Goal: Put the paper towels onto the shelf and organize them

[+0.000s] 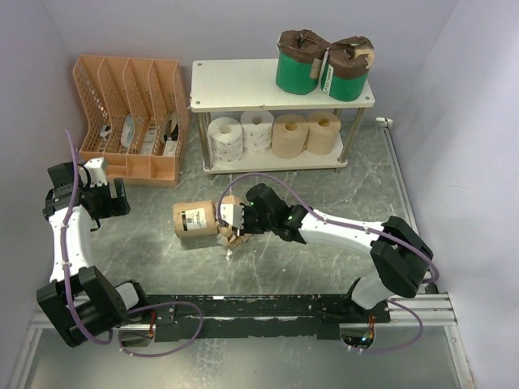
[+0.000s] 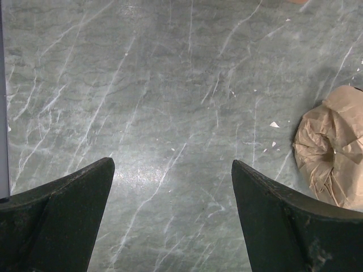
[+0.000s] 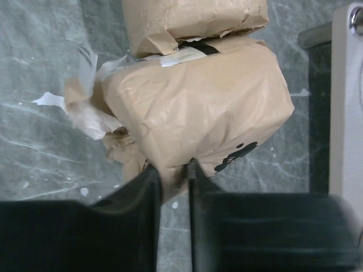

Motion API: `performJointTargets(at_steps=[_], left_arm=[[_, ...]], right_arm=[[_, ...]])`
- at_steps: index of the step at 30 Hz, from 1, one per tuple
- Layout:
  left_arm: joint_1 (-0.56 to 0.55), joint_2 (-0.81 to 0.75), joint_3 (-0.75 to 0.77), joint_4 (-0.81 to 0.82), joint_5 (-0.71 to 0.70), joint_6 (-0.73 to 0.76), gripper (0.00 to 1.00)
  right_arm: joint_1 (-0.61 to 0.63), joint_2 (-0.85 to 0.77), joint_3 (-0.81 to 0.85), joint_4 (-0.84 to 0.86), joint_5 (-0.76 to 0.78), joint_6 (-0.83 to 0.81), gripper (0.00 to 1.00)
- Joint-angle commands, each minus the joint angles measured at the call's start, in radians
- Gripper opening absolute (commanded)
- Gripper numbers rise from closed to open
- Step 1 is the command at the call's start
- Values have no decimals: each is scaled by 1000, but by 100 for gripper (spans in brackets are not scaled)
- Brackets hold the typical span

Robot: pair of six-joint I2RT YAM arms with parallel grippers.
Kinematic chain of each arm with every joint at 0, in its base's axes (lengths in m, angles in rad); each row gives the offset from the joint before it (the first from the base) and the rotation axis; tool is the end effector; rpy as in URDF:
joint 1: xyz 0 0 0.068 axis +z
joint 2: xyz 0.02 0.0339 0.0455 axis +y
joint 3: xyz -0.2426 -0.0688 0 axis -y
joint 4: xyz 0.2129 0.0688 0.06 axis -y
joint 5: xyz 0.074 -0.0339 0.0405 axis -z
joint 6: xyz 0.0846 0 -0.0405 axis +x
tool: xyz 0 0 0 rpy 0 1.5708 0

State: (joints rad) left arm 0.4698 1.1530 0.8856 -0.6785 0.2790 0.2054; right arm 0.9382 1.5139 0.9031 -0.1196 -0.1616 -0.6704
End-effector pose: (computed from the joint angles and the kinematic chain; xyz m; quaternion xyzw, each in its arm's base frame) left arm 0.2189 0.0850 0.2109 -0.0818 0.9398 -0.0240 0.3310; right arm 0.1855 0.2761 0.1777 -0.6784 0.6075 0.1273 0.3931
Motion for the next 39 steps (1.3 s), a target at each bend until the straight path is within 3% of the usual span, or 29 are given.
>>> performJointTargets(at_steps=[1,8,17,20,23,29,34,39], left_arm=[[10,-20,27,4,26,9,96],[9,-8,29,0,28,11,96],[9,12,30,0,27,10,96],[10,20,32,-2,22,9,96],[10,26,33,-3,15,6,96],[10,33,34,-1,7,3,96],[9,45,34,-1,-11,-4,96],[9,42,33,3,-19,-8,96]], right_arm=[[8,32,17,-3,14,25,2],[5,-100,53,-69,-44,107,0],[3,-43,363,-466,-15,376,0],[-1,-32,396,-539,-7,453,0],[-7,-81,388,-497,36,666,0],[-101,-49,502,-496,-263,906,0],[-172,-135,472,-216,-201,1128,0],[-285,-77,686,-165,-221,1392,0]])
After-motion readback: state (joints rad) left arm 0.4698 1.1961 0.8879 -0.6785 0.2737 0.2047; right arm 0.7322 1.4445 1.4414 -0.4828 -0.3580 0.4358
